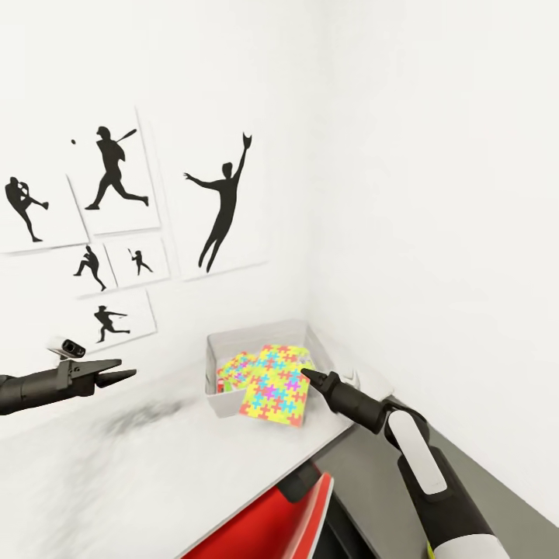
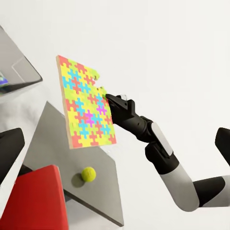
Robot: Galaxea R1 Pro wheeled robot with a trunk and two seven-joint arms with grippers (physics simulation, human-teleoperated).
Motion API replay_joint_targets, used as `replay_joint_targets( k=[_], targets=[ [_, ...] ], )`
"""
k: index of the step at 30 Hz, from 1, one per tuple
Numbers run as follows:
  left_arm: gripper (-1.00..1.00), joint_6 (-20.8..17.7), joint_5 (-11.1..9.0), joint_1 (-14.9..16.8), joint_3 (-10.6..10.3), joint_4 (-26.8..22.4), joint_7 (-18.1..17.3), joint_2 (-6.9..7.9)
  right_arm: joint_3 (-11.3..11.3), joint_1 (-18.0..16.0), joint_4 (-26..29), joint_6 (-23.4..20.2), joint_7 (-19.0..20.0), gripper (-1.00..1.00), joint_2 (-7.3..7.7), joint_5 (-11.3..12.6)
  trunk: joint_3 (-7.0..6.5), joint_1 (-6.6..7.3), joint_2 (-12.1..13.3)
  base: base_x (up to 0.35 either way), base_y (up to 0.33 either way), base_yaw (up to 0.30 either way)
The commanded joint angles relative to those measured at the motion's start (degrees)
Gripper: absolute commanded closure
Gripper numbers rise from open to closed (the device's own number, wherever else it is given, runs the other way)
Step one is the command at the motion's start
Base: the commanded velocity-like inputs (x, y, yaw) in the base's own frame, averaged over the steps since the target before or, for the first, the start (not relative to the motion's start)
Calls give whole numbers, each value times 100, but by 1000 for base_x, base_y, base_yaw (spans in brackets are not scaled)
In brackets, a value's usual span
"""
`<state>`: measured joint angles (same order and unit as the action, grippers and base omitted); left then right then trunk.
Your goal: Put all the toys in the child's room - the three board games (two on the bed and one on the table), the two jigsaw puzzles on the table, and the tennis ball on the table - inside the toy box on the table in the child's room.
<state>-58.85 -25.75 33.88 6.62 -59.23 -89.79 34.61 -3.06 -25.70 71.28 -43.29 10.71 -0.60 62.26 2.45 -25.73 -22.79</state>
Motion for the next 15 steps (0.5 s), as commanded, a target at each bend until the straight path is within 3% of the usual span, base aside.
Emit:
replay_joint_targets(
  k=[1, 15],
  targets=[
    [-100, -60, 0, 5, -3, -1, -21, 2, 6, -5, 0, -21, 25, 100, -2, -21, 13, -5, -13, 134, -89, 2],
    [-100, -57, 0, 5, 6, -1, -21, 2, 7, -5, 23, -21, 28, 100, -2, -21, 13, -5, -13, 58, -34, 0]
  ],
)
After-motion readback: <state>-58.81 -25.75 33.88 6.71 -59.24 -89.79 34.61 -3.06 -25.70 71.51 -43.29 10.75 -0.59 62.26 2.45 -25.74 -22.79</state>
